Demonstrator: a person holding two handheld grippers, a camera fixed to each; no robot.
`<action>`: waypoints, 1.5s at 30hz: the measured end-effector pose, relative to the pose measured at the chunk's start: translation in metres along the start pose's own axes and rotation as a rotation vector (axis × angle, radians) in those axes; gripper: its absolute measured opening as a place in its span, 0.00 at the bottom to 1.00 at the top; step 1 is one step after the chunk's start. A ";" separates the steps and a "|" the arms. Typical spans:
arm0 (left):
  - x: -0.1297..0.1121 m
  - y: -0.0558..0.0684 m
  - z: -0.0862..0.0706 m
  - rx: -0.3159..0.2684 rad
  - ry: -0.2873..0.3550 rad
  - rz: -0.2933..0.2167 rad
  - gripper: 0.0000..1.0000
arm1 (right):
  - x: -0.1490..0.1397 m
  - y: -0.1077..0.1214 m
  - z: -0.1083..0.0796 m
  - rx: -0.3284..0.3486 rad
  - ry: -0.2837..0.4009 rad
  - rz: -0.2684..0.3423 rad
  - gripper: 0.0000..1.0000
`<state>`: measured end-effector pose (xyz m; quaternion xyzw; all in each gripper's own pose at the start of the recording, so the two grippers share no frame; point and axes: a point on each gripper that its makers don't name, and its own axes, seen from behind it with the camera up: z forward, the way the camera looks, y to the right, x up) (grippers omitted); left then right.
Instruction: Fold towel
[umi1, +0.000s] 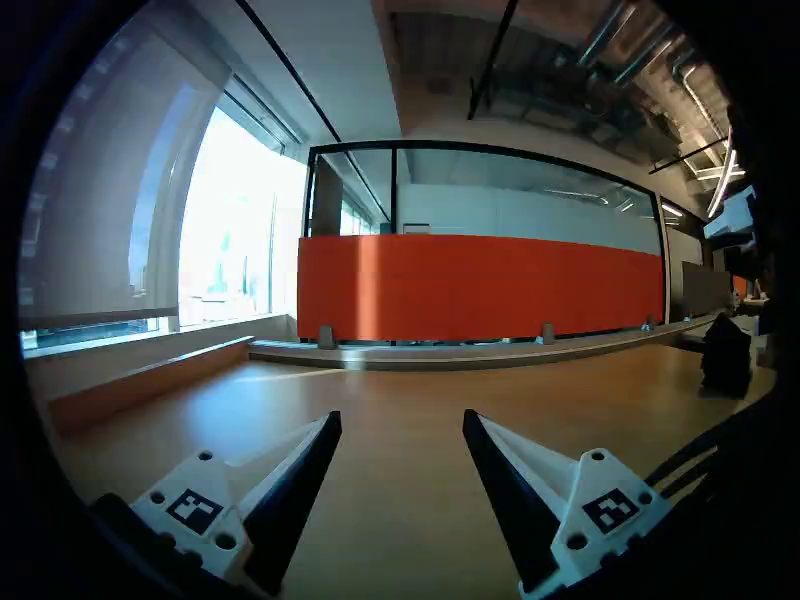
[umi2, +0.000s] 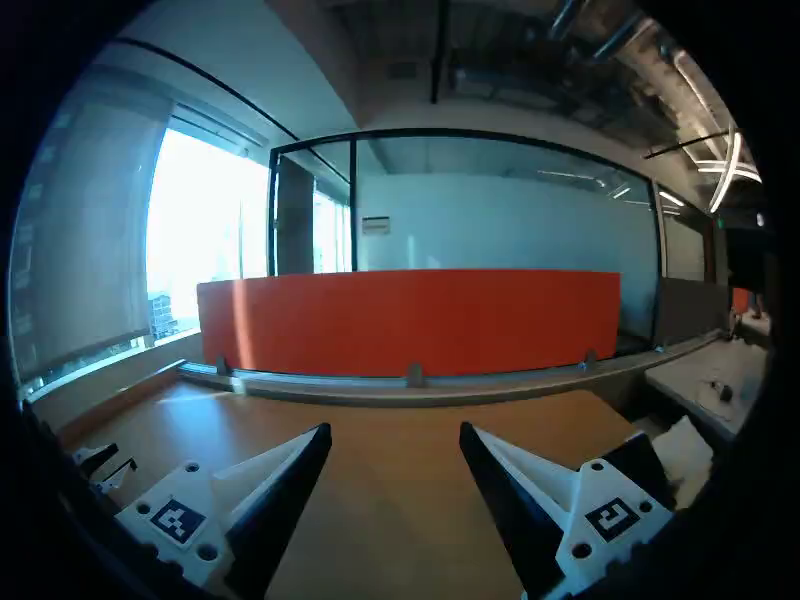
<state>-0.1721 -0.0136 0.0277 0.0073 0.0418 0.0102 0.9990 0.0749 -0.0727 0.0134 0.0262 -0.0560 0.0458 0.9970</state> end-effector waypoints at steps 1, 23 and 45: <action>0.000 0.001 0.001 -0.002 0.000 0.003 0.90 | 0.000 -0.001 0.000 0.001 0.001 -0.002 1.00; -0.001 0.000 0.002 0.013 -0.001 0.011 0.90 | 0.007 0.009 0.008 0.007 0.021 0.010 1.00; -0.005 -0.001 0.004 0.013 0.001 0.011 0.94 | -0.016 0.050 0.006 -0.049 0.082 -0.057 1.00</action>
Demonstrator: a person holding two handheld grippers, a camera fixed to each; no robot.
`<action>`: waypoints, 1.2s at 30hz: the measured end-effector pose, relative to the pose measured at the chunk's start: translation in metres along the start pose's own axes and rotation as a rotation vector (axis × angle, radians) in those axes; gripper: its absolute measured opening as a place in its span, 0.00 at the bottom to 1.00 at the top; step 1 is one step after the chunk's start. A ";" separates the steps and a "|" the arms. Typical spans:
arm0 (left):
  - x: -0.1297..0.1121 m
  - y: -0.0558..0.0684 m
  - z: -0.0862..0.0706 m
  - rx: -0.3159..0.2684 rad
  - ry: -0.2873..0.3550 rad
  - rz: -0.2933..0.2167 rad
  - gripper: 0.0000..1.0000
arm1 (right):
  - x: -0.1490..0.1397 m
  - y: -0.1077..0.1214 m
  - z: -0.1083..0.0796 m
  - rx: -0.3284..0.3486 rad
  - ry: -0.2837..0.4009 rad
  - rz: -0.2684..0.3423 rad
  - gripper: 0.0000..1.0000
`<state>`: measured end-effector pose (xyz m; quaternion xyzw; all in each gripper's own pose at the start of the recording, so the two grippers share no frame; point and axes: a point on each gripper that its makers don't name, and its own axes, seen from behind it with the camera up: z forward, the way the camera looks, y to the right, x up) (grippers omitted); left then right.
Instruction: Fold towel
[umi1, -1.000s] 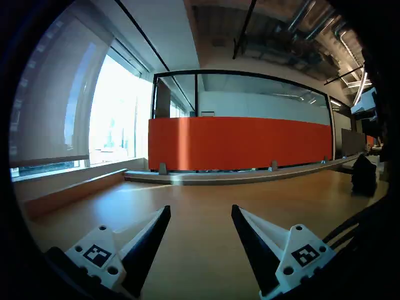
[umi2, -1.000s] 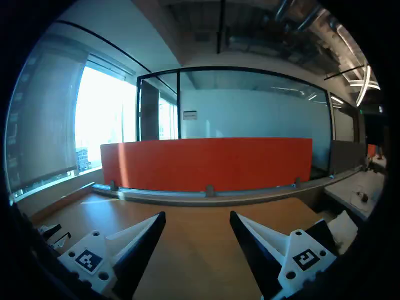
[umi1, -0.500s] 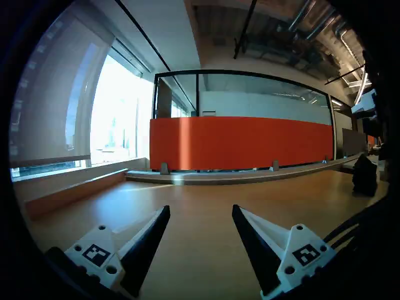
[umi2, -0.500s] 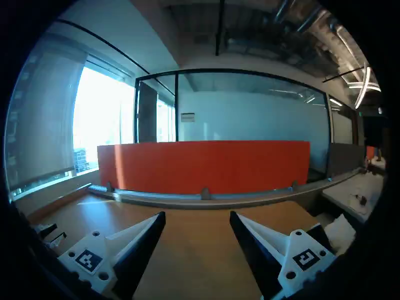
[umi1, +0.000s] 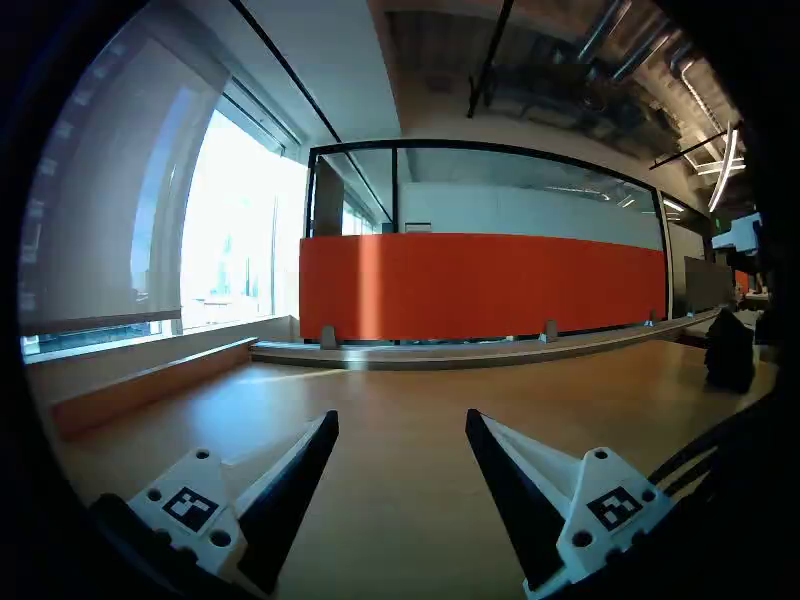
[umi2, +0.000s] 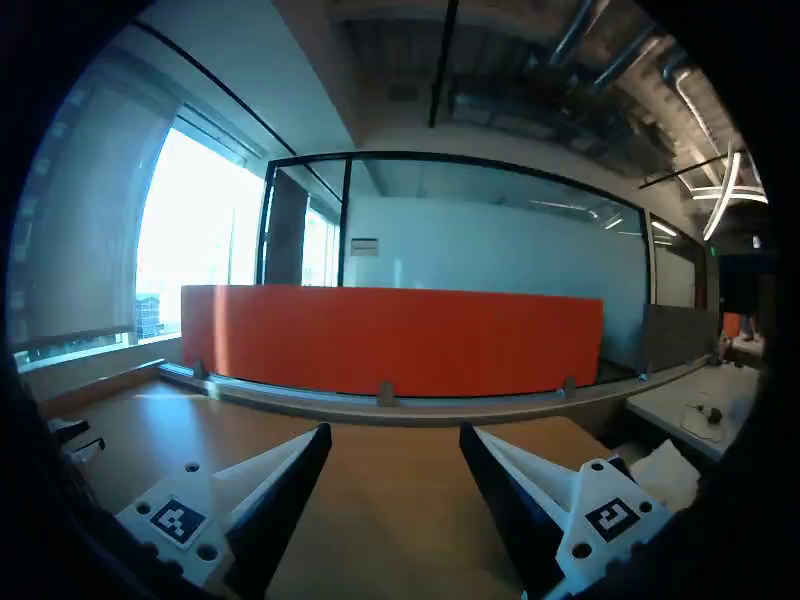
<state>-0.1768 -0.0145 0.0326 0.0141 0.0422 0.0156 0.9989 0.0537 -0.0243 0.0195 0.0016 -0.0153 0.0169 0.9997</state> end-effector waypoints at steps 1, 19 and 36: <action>0.000 0.000 0.000 0.000 0.000 0.000 0.94 | -0.007 0.001 -0.001 0.001 -0.004 0.000 1.00; -0.002 -0.001 0.000 0.000 0.001 0.000 0.94 | -0.114 0.040 -0.008 -0.018 -0.016 0.055 1.00; -0.003 -0.001 0.000 0.000 0.001 0.000 0.94 | -0.141 0.055 -0.011 -0.025 0.021 0.077 0.99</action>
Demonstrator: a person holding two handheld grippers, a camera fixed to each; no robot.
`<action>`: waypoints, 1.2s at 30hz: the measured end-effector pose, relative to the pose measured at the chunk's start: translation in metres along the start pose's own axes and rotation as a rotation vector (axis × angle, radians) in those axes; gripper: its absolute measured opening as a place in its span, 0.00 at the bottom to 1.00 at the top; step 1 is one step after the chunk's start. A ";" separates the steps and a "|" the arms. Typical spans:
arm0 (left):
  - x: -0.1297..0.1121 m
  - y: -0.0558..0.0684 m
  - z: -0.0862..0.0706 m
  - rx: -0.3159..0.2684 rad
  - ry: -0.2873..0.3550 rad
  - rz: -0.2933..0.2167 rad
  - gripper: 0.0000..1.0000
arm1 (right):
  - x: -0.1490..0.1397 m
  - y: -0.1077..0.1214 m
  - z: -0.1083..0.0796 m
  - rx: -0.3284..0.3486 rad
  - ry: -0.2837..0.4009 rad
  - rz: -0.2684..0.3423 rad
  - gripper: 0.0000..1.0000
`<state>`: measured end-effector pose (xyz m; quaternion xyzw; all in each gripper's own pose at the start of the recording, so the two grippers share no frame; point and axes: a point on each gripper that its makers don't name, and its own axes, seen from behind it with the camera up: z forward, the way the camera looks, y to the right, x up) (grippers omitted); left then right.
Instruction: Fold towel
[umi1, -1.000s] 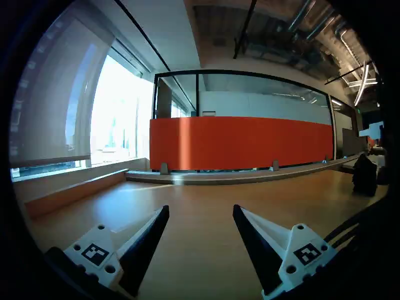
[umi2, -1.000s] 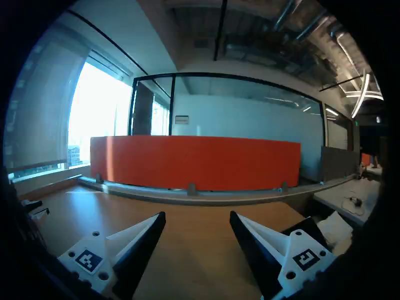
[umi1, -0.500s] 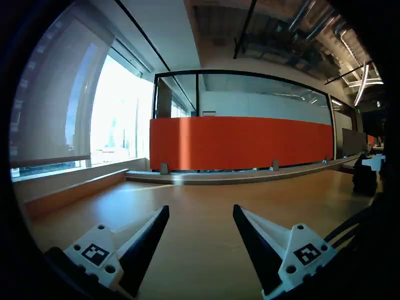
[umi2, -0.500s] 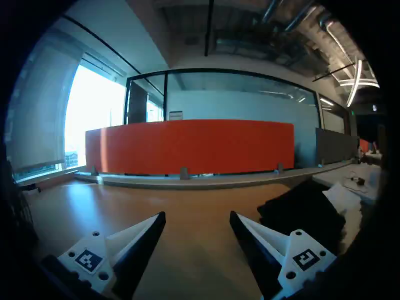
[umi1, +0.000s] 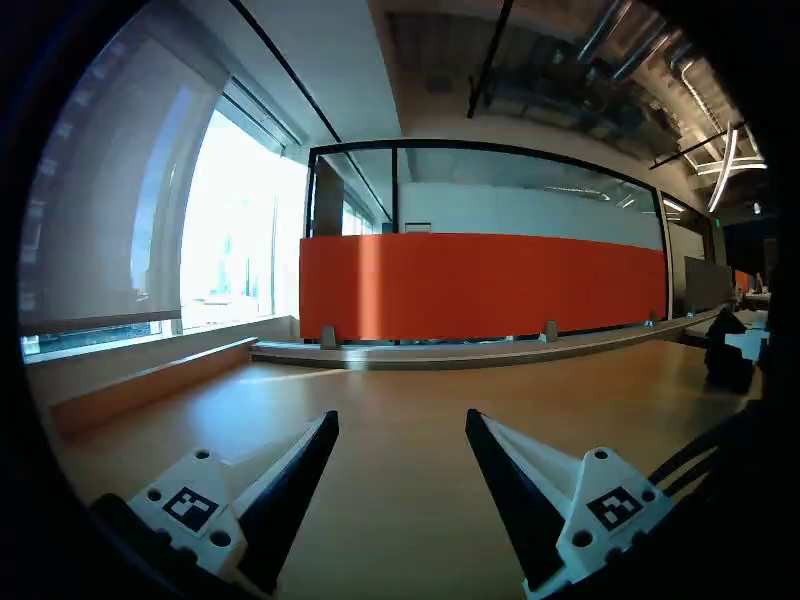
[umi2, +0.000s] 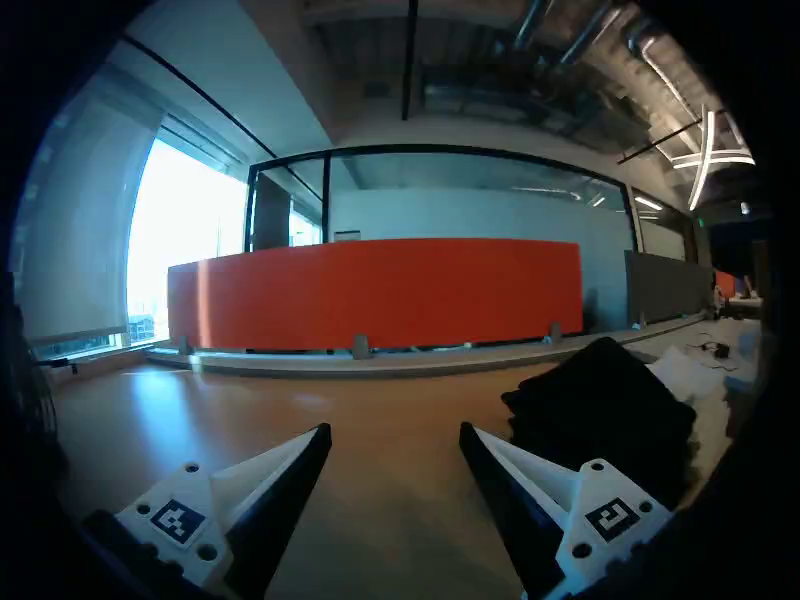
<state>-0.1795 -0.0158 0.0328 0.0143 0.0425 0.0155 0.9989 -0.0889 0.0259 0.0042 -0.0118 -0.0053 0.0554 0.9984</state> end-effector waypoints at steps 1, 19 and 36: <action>0.000 0.000 0.000 0.000 0.000 0.000 0.94 | 0.001 -0.001 0.000 0.000 0.003 -0.002 1.00; 0.000 0.000 0.000 0.000 0.000 0.000 0.94 | 0.006 -0.013 -0.004 0.009 0.022 -0.040 1.00; 0.000 0.000 -0.001 0.000 0.000 0.001 0.94 | 0.004 -0.011 -0.004 0.001 0.022 -0.042 1.00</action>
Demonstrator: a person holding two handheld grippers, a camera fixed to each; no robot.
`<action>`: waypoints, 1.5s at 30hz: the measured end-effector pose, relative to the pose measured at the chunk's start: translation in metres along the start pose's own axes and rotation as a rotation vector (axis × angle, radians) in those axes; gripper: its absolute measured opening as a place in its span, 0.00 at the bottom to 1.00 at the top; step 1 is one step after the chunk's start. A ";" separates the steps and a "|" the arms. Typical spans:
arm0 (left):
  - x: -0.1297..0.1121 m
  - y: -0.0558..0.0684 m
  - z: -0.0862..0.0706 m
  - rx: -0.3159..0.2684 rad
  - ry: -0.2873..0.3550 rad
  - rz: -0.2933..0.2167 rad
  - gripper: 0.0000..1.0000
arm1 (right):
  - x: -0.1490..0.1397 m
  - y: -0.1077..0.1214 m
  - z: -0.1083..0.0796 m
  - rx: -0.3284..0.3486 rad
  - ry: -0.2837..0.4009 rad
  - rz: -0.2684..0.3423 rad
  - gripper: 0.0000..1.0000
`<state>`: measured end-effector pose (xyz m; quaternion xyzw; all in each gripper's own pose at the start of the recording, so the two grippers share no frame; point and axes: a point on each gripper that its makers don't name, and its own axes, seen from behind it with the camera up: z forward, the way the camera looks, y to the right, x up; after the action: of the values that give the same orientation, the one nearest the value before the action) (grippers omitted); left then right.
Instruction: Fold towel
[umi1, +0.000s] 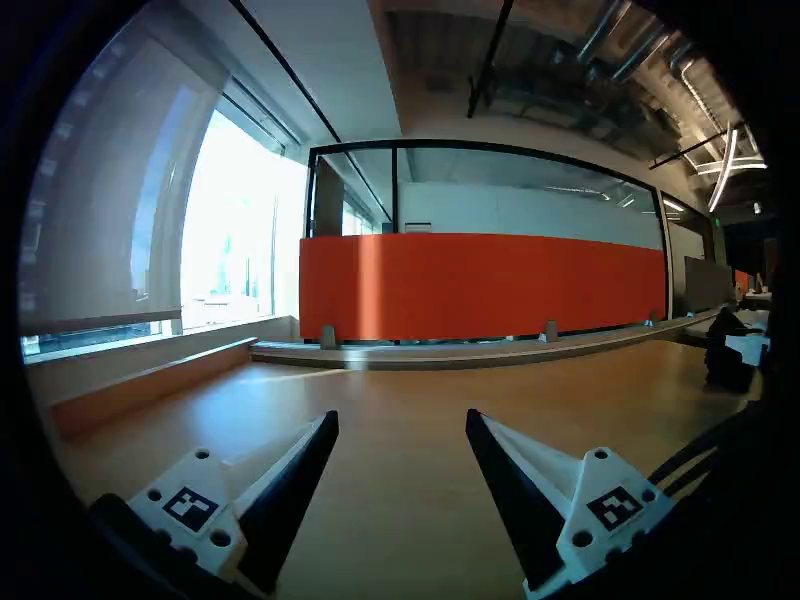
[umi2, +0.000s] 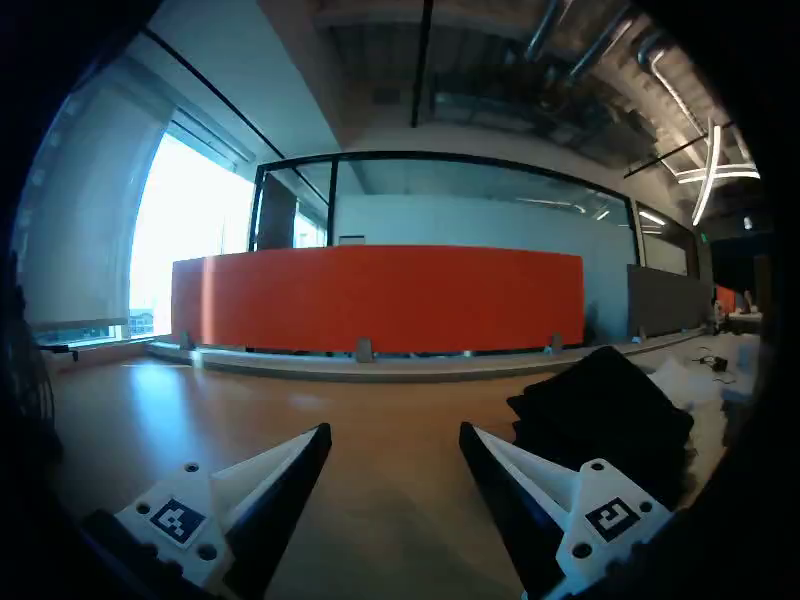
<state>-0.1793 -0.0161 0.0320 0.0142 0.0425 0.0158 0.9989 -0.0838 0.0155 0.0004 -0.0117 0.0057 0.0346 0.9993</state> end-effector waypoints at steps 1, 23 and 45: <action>0.000 0.000 0.000 0.000 0.000 0.000 0.94 | 0.000 0.000 0.000 0.000 0.000 0.000 1.00; 0.003 -0.001 0.000 0.000 -0.001 0.000 0.94 | 0.000 0.000 0.000 0.000 0.000 0.000 1.00; 0.008 -0.003 -0.001 0.000 -0.003 -0.002 0.94 | -0.001 0.001 0.000 0.000 0.000 0.000 1.00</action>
<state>-0.1718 -0.0188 0.0303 0.0142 0.0410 0.0150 0.9989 -0.0849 0.0160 0.0000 -0.0116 0.0058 0.0345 0.9993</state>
